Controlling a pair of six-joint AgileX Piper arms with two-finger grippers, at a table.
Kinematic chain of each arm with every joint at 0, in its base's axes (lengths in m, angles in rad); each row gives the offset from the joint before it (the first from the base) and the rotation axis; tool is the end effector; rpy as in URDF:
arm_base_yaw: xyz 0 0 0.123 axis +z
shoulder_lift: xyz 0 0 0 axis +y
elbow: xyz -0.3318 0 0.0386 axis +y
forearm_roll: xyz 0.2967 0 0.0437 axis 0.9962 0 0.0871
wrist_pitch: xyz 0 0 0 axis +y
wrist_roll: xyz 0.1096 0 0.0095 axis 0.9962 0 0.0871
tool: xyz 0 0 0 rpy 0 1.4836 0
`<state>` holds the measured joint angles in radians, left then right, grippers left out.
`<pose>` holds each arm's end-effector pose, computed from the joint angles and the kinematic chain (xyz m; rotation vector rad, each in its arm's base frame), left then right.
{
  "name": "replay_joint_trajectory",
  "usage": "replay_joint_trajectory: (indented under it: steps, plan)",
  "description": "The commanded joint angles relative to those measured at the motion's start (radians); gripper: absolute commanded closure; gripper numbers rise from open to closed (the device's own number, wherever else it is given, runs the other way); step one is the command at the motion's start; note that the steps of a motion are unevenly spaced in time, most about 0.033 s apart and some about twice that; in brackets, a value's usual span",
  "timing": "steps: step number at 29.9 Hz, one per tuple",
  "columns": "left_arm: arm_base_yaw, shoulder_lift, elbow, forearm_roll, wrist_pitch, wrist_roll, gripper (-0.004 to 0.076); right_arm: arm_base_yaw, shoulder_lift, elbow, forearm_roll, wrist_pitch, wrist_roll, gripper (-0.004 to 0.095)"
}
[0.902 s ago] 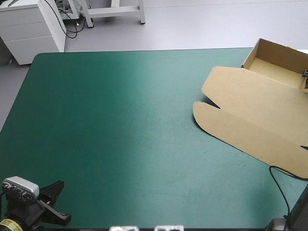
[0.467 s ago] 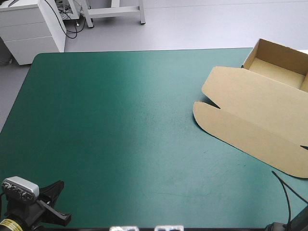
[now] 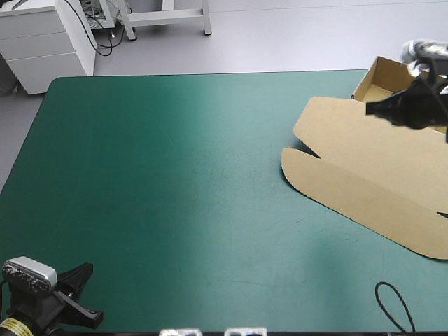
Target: Fold the box
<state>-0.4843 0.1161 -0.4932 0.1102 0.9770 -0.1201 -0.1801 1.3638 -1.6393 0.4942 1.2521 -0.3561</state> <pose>0.0314 -0.0052 0.2961 0.3864 2.0508 -0.2361 0.3119 -0.0064 0.5046 -0.2191 2.3265 0.3835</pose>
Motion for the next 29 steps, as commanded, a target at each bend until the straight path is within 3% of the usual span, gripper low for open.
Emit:
replay_joint_trajectory:
  steps: [1,7,13,18,22,29]
  plan:
    - [-0.008,0.017,-0.024,0.004,-0.064,-0.013,0.0731,0.073,-0.115,0.151,0.064,-0.037,-0.084,0.0926]
    - [-0.008,0.017,-0.024,0.004,-0.132,-0.013,0.0731,0.13,-0.333,0.453,0.057,-0.239,-0.139,0.0926]
    - [-0.008,0.017,-0.024,0.004,-0.131,0.027,0.0731,0.128,-0.579,0.718,0.055,-0.38,-0.314,0.0926]
    - [-0.008,0.017,-0.024,0.004,-0.131,0.051,0.0731,0.128,-0.785,0.905,0.041,-0.534,-0.289,0.0926]
    - [-0.008,0.017,-0.024,0.004,-0.131,0.092,0.0731,0.128,-0.942,1.019,-0.042,-0.624,-0.185,0.0926]
    - [-0.008,0.017,-0.024,0.004,-0.131,0.092,0.0731,0.128,-1.134,1.129,-0.301,-0.612,0.026,0.0926]
